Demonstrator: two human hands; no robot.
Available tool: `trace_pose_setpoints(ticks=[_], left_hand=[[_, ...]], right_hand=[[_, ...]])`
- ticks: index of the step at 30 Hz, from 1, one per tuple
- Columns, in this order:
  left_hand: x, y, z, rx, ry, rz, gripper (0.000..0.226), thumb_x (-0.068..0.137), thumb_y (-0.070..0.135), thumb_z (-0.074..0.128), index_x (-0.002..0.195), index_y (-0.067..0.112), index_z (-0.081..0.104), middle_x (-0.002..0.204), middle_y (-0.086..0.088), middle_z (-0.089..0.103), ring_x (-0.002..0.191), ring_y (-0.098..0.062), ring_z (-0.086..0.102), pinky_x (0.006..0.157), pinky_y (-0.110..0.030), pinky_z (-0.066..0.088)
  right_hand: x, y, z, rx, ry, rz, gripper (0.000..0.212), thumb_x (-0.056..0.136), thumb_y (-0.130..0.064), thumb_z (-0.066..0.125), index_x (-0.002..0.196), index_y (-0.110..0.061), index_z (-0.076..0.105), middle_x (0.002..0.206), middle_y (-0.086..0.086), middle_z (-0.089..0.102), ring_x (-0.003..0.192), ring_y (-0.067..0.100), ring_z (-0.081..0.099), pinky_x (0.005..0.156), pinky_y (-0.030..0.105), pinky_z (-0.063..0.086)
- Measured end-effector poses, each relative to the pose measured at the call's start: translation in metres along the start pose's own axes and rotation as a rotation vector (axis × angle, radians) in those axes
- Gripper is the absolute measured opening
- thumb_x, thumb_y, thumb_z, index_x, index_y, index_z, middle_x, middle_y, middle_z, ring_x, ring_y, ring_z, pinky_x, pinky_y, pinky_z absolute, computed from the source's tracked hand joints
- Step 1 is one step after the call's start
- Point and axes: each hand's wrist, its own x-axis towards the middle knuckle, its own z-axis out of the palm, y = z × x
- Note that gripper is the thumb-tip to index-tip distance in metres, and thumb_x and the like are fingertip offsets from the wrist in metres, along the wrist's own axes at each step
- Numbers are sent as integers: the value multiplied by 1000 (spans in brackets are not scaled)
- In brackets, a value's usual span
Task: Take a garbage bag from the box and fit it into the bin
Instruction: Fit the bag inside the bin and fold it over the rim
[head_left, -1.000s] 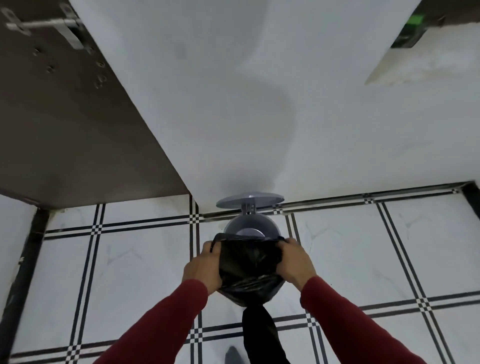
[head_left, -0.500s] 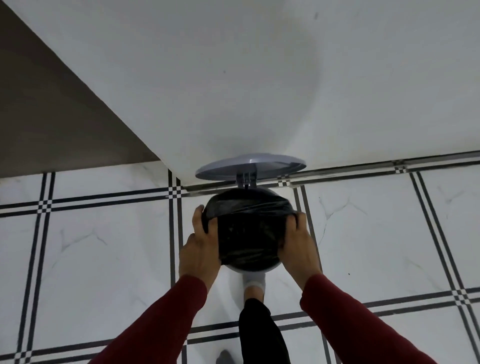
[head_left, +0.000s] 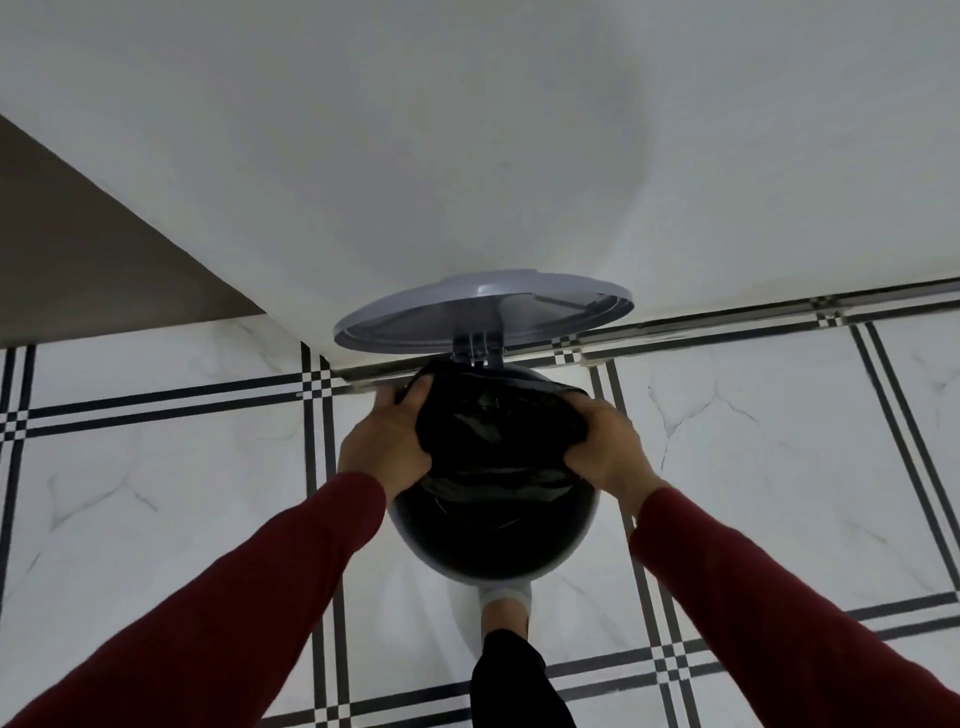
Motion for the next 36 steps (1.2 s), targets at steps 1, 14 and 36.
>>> trace_pose_setpoints(ticks=[1,14,36], left_hand=[[10,-3,-1,13,-21,-21,102,78,12,68,161,44,19,155,-7,27,118,-35,63,96,-43,56],[72,-35,-36,-422,-490,-174,68,77,15,59,137,48,57,91,-8,47,72,-17,37,53,-25,27],[16,-56,-3,-679,-405,-279,102,76,-15,51,137,66,39,80,-2,56,54,-9,43,44,-22,32]], right_hand=[[10,5,-1,44,-17,16,67,74,-3,63,135,-31,64,117,1,73,111,25,67,87,20,43],[79,22,-32,349,-579,473,55,77,2,41,124,-10,65,72,-3,37,48,5,19,38,14,13],[40,54,-20,1059,-375,778,13,89,-14,64,78,-20,60,70,-4,57,39,6,43,33,12,23]])
